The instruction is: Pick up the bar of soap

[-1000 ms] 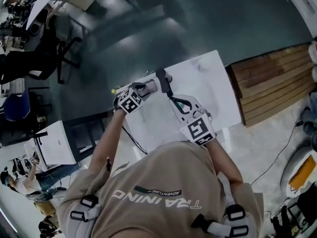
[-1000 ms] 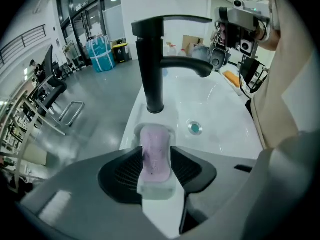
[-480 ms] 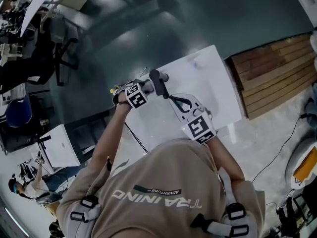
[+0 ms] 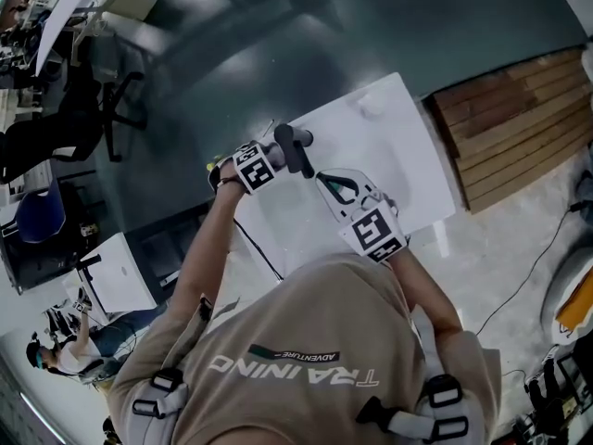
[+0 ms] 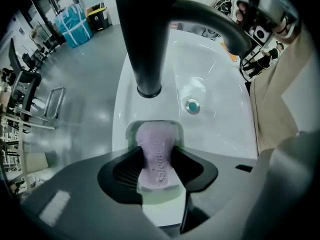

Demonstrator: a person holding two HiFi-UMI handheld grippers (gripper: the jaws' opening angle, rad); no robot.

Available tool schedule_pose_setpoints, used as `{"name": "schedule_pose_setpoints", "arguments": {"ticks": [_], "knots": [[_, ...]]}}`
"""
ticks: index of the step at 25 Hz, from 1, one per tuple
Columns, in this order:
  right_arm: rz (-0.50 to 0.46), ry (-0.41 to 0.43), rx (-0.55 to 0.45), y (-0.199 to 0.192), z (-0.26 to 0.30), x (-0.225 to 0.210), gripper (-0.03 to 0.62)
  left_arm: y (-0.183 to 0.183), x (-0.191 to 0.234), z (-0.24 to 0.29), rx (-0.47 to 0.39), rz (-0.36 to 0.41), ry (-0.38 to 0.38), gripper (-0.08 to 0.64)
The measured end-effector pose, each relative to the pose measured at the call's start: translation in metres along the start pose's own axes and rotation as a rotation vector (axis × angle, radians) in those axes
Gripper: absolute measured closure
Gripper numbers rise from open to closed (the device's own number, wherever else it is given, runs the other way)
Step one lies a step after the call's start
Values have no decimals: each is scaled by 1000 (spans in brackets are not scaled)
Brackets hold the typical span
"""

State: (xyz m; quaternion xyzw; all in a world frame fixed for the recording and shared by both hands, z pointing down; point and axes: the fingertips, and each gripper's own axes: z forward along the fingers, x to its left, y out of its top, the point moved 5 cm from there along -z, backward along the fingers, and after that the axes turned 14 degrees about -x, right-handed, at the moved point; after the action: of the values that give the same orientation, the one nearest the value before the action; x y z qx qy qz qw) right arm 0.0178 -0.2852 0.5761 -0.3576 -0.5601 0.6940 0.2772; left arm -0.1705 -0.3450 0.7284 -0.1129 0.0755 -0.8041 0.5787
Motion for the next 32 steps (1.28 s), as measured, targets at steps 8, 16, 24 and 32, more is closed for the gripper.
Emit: {"name": "schedule_pose_setpoints", "arguments": {"ticks": [8,16,24,32], "knots": [[-30,21,10,6,-5,15,595,2,4,-12,-75,48,63,379],[-40,10,19,7,-7,26,595,-6,-6,-34,-232,-43,85,380],[-53,18,28,9,-7,44,595,-17,-13,-61,-448,-138,168,382],[-87,11,15,23,-9,60,595,-24,-22,-103,-654,-212,271,382]]}}
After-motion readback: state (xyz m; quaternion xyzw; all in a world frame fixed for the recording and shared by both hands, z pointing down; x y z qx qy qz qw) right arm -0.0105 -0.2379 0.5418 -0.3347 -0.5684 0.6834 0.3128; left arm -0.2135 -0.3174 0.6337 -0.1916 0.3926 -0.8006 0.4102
